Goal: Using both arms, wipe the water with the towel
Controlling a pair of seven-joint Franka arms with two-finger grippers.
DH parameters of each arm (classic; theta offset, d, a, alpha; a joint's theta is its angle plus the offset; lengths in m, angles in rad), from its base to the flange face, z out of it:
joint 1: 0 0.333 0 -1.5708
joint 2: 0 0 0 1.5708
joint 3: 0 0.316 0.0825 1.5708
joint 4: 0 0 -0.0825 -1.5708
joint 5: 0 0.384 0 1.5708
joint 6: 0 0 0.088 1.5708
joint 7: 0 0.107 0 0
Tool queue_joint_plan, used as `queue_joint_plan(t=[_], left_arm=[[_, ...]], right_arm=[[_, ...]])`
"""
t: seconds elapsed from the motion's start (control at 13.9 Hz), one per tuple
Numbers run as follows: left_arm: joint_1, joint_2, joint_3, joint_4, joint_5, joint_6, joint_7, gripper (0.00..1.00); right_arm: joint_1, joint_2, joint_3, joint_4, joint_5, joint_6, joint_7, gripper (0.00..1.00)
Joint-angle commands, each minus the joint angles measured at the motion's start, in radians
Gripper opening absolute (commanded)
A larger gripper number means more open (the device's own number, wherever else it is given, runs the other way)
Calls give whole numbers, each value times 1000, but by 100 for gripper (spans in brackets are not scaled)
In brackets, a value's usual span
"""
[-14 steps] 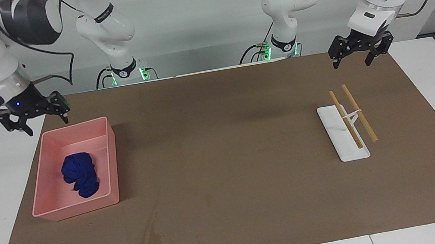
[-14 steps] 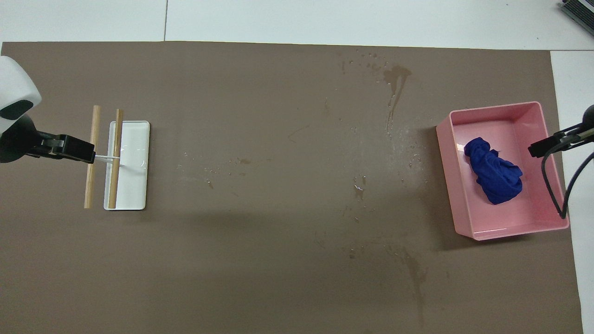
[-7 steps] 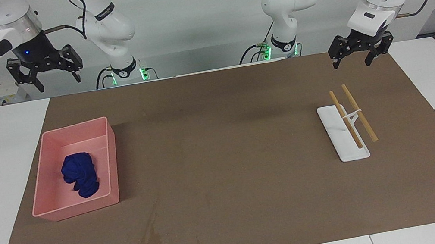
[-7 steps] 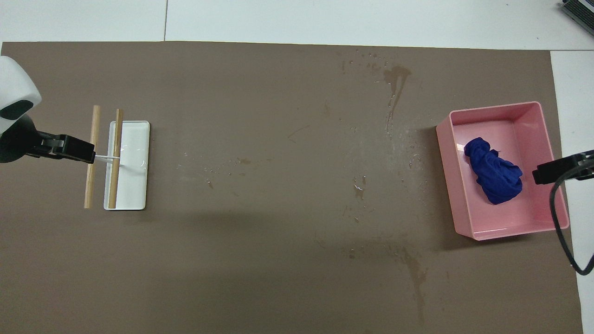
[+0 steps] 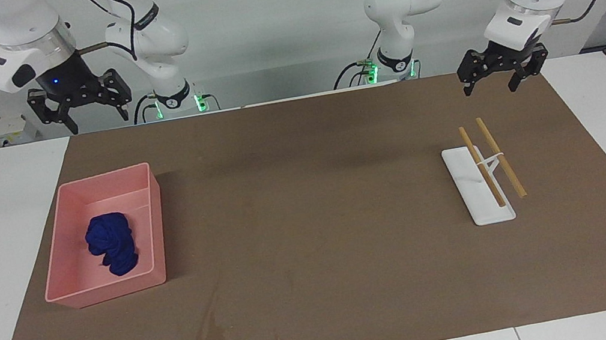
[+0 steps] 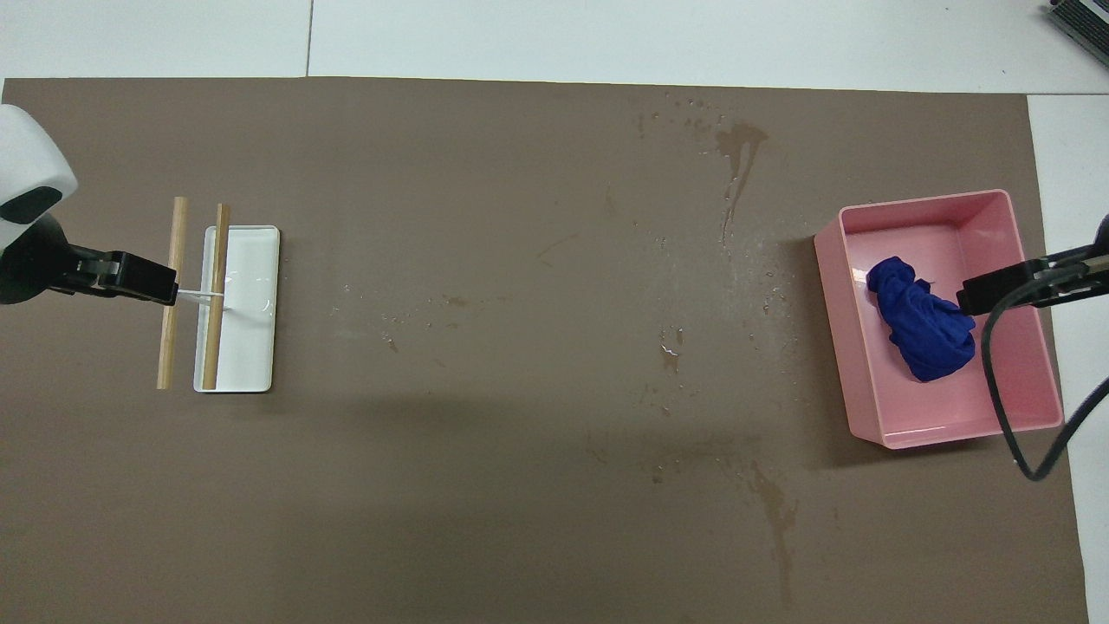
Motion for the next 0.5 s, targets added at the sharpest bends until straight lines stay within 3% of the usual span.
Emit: queue_joint_plan(t=[0.0,0.14,0.43], left_arm=[[7,-6,-5,-2,12,-9,7,100],[7,-6,-5,-2,12,-9,7,100],[7,-8,-5,-2,12,-9,7,100]], right_arm=[[9,-2,6,-18,20,33,3,100],[43,-28,6,-61,21,33,133,100],[38,-27,4,-65,21,63,146,100]])
